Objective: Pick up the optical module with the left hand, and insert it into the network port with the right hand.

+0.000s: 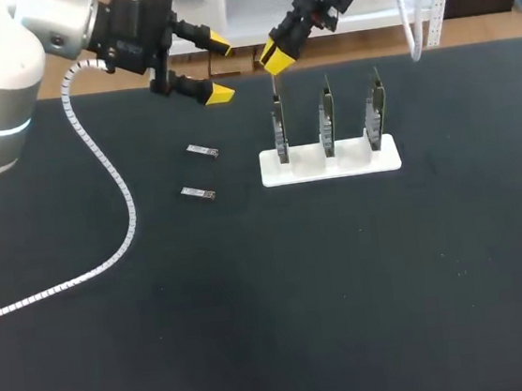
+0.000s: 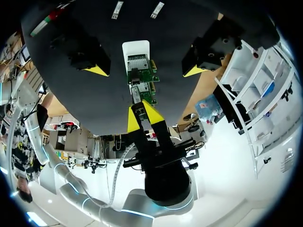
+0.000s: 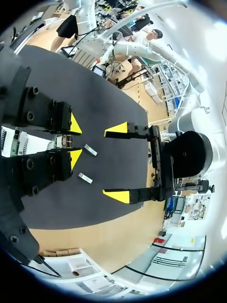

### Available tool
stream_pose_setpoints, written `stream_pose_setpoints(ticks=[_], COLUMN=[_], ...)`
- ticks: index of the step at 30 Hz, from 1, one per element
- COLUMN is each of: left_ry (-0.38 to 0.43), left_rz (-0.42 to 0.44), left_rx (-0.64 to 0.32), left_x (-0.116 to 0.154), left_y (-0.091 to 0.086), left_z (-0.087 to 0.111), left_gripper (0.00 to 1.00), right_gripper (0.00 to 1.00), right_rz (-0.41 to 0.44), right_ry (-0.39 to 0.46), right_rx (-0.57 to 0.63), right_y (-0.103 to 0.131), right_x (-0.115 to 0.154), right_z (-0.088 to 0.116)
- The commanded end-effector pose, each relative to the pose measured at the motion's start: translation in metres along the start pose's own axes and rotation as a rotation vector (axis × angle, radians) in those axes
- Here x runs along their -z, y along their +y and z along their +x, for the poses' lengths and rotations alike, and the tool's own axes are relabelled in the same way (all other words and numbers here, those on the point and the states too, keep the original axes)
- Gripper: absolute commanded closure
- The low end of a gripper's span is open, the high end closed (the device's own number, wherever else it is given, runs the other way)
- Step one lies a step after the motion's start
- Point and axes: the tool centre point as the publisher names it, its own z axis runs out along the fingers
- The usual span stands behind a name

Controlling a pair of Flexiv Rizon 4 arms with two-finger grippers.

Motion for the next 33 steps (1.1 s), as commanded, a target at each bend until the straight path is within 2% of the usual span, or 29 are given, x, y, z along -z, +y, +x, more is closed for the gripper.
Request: stream_pose_setpoints(ticks=[1,13,21,33], left_ry=[0.005,0.005,0.005,0.005], left_rz=[0.002,0.002,0.002,0.002], left_rx=[0.002,0.002,0.002,0.002], left_x=[-0.0002,-0.0002,-0.0002,-0.0002], left_y=[0.0008,0.0008,0.0008,0.0008], left_z=[-0.0006,-0.0006,-0.0006,-0.0006], left_gripper=[0.00,0.00,0.00,0.00], right_gripper=[1.00,1.00,1.00,1.00], right_rz=[-0.038,-0.042,-0.030,-0.024], right_ry=[-0.009,-0.008,0.004,-0.007], right_rx=[0.006,-0.005,0.014,0.004], right_y=[-0.0114,-0.0098,-0.0082,-0.0043], right_x=[-0.0043,-0.0064,-0.0002,-0.0047], right_z=[0.0023,0.0066,-0.0007,0.0026])
